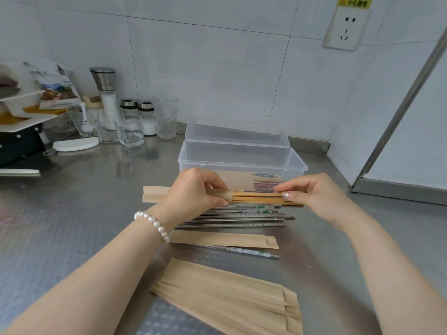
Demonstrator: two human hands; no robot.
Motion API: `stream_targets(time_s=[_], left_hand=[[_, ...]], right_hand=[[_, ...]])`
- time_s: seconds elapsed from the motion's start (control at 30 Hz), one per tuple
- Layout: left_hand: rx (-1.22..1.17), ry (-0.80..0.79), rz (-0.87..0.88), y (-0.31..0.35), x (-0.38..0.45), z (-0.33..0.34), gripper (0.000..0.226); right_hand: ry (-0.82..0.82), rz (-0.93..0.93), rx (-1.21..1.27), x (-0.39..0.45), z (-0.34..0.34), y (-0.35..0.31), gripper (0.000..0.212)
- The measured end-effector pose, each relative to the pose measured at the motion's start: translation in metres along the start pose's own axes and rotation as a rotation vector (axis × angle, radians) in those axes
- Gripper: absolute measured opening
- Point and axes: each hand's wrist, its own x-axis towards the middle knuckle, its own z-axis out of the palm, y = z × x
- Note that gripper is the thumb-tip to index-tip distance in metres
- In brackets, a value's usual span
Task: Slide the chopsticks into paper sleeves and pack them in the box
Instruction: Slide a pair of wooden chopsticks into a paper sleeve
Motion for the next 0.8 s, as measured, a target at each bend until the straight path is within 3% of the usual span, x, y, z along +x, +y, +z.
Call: stream_targets(time_s=[0.27,0.47,0.6,0.7,0.8], left_hand=[[0.002,0.001,0.011,0.001,-0.001,0.002,0.021],[0.004,-0.019,0.045,0.004,-0.002,0.006,0.024],[0.006,0.013,0.005,0.001,0.0,-0.009,0.022],[-0.137,0.078,-0.071,-0.009,0.006,-0.032,0.015],[-0.41,-0.009,-0.169,-0.017,0.008,-0.044,0.022]], right_hand=[[-0.041,-0.002,0.123,0.0,0.011,-0.002,0.03],[-0.117,0.065,-0.021,-0.001,0.012,-0.003,0.028],[-0.042,0.058,-0.028,-0.003,-0.004,-0.005,0.024],[-0.006,0.049,-0.013,-0.005,-0.018,-0.005,0.025],[0.001,0.034,0.019,-0.007,-0.024,-0.006,0.025]])
